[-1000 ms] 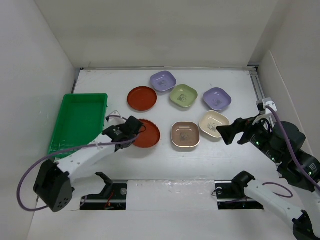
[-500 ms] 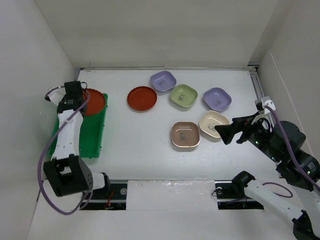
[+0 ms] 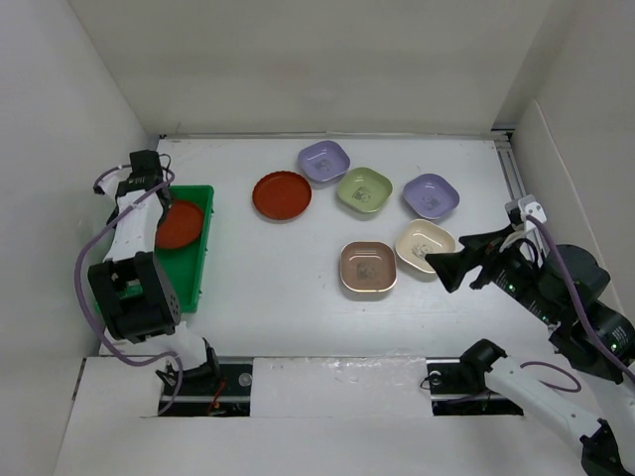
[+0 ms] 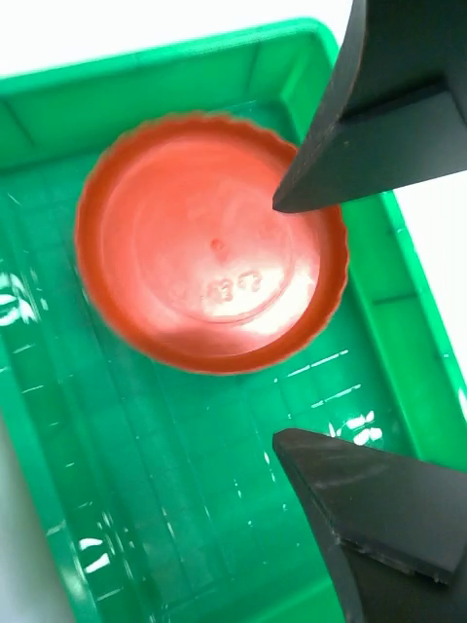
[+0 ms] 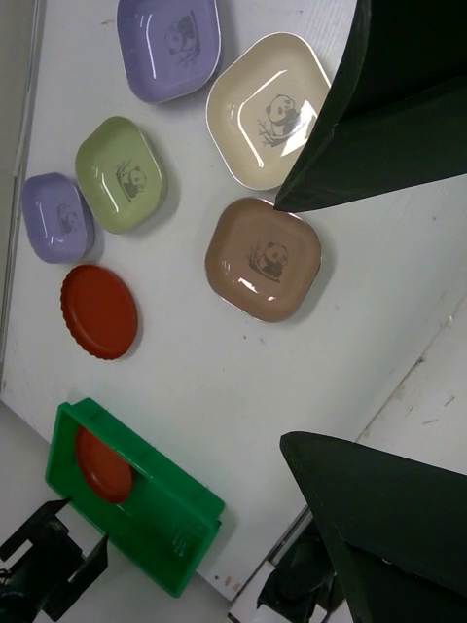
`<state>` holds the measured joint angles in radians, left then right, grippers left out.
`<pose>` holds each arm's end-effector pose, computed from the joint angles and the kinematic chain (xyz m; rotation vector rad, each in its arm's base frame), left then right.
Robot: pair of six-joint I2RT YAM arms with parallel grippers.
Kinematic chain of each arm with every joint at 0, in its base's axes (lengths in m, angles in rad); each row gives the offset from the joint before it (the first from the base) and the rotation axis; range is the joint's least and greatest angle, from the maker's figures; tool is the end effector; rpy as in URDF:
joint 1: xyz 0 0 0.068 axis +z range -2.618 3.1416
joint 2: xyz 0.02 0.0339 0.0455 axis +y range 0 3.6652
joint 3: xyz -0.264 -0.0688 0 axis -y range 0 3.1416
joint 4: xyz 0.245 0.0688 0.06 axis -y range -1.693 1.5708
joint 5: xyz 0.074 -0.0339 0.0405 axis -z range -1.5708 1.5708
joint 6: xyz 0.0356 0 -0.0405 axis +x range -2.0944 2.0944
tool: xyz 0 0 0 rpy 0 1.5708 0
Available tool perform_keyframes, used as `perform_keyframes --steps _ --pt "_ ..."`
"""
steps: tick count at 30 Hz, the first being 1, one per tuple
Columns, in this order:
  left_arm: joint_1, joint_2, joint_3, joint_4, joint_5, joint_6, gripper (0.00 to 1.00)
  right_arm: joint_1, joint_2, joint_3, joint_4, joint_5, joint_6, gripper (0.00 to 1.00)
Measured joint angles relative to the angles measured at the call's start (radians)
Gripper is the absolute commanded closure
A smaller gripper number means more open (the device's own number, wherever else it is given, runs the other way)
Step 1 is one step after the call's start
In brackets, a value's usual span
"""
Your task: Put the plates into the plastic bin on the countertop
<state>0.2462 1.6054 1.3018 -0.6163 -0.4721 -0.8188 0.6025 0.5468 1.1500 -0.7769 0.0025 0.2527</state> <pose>0.3306 0.0998 0.2773 -1.3712 1.9474 0.3215 0.0579 0.0397 0.4202 -0.3089 1.7589 0.6199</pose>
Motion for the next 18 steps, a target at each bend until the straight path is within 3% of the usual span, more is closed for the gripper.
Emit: perform_keyframes --steps 1,6,10,14,18 --pt "0.0 -0.013 0.0 -0.001 -0.002 -0.002 0.01 0.0 -0.002 0.0 0.0 -0.001 0.0 0.0" --pt "-0.046 -0.137 0.001 0.015 -0.01 0.017 0.01 0.0 -0.011 0.0 0.0 -0.003 -0.003 0.0" --pt "-0.295 -0.208 0.055 0.075 0.002 0.057 0.01 0.0 -0.01 -0.002 0.001 -0.003 -0.003 0.0" --pt "-0.557 -0.08 0.195 0.14 0.032 0.08 0.01 0.0 -0.009 -0.017 0.008 -0.003 0.002 0.0" --pt "-0.663 0.162 0.326 0.139 0.034 0.081 0.01 0.0 0.0 -0.034 0.031 -0.003 0.006 0.0"
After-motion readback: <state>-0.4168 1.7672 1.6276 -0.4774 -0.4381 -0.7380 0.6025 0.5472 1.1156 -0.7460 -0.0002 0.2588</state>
